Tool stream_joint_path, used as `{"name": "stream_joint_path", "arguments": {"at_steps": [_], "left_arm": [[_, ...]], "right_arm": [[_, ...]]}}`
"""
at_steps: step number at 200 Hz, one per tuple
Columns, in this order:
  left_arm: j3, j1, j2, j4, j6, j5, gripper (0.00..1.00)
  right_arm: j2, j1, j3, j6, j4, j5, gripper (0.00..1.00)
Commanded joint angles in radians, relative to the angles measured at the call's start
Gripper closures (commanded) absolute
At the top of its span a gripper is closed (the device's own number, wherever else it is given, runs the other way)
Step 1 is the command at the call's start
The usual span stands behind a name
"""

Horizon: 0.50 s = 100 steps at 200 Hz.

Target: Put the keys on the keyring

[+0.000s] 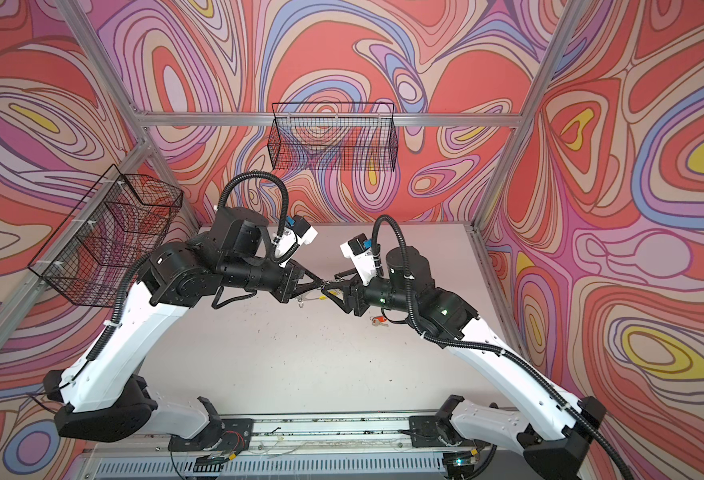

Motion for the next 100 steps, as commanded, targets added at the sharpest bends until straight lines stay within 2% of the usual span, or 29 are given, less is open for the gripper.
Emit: {"name": "stream_joint_path", "arguments": {"at_steps": [1,40,58,100], "left_arm": [[-0.014,0.017,-0.024,-0.01,-0.002,0.06,1.0],[-0.015,0.058,-0.025,0.021,-0.023,0.137,1.0],[-0.02,0.059,-0.024,0.02,-0.023,0.145,1.0],[-0.045,0.076,-0.03,0.054,-0.036,0.16,1.0]], "right_arm": [[-0.007,-0.005,0.002,-0.007,0.028,-0.035,0.36],[0.041,-0.005,0.033,-0.027,-0.007,-0.079,0.47],[0.048,-0.005,0.043,-0.035,-0.005,-0.099,0.56],[0.05,-0.005,0.048,-0.038,0.013,-0.133,0.91]]}}
